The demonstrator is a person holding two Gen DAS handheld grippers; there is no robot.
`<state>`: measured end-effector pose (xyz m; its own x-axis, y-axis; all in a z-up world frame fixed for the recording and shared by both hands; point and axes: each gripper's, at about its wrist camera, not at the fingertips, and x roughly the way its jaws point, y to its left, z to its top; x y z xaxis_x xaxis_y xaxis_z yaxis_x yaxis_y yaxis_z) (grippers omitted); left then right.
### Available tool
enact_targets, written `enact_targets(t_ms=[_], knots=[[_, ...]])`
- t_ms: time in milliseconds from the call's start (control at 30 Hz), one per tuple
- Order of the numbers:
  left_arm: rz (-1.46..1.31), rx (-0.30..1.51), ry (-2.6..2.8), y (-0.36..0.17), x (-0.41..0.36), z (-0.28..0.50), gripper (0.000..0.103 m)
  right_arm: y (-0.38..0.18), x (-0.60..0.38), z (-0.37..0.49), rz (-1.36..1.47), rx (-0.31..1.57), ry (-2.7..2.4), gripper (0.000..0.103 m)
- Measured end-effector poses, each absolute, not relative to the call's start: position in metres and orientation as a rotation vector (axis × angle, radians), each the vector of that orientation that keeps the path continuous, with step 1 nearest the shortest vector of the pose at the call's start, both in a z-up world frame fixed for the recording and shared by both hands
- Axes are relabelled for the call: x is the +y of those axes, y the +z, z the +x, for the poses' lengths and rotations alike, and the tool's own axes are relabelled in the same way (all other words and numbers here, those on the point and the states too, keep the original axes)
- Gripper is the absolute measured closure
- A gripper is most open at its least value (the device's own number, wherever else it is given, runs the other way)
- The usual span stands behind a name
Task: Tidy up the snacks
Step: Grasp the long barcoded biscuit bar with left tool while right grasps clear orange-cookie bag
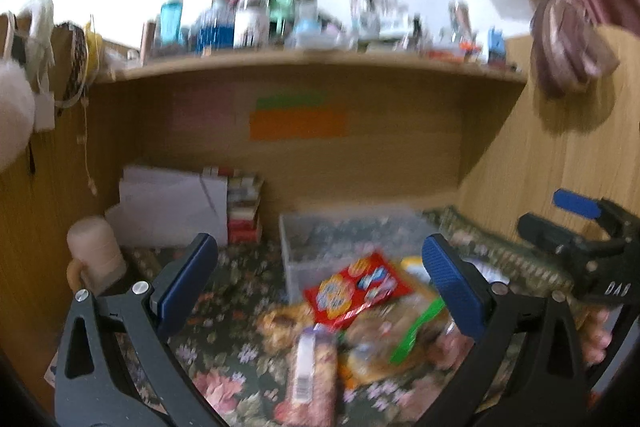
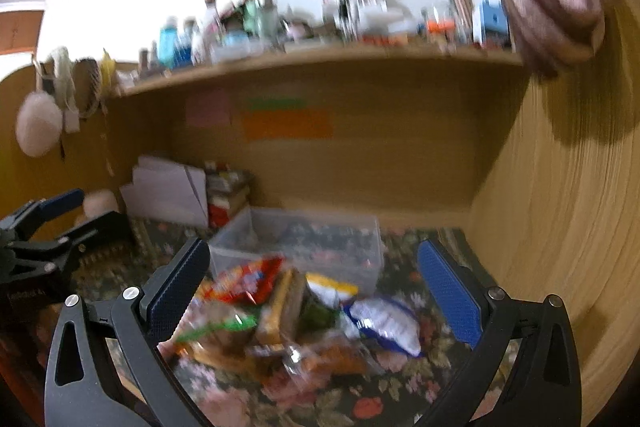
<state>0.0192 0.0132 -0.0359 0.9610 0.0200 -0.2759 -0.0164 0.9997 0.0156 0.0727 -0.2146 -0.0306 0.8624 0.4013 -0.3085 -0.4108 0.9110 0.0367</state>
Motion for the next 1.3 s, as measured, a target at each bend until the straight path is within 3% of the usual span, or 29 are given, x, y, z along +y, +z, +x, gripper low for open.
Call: enact_targets(t_ms=[233, 600, 867, 933, 1033, 1067, 1300], knots=[[-0.025, 0.474, 0.041, -0.089, 0.041, 0.041, 0.000, -0.076, -0.222, 0.093, -0.054, 0.502, 0.403, 0.000], [-0.053, 0.649, 0.021, -0.151, 0.048, 0.062, 0.016, -0.124, -0.225, 0.117, -0.024, 0.689, 0.416, 0.000], [-0.046, 0.721, -0.017, -0.173, 0.041, 0.073, 0.038, -0.139, -0.212, 0.133, -0.035, 0.731, 0.446, 0.000], [-0.026, 0.713, -0.009, -0.175, 0.038, 0.074, 0.039, -0.143, -0.207, 0.138, -0.046, 0.741, 0.456, 0.000], [-0.015, 0.704, -0.018, -0.174, 0.035, 0.073, 0.051, -0.149, -0.201, 0.145, -0.061, 0.762, 0.463, 0.001], [-0.014, 0.703, -0.019, -0.174, 0.035, 0.073, 0.058, -0.152, -0.200, 0.147, -0.067, 0.766, 0.463, 0.003], [-0.035, 0.696, -0.021, -0.170, 0.042, 0.075, 0.058, -0.157, -0.197, 0.147, -0.090, 0.745, 0.468, 0.023]])
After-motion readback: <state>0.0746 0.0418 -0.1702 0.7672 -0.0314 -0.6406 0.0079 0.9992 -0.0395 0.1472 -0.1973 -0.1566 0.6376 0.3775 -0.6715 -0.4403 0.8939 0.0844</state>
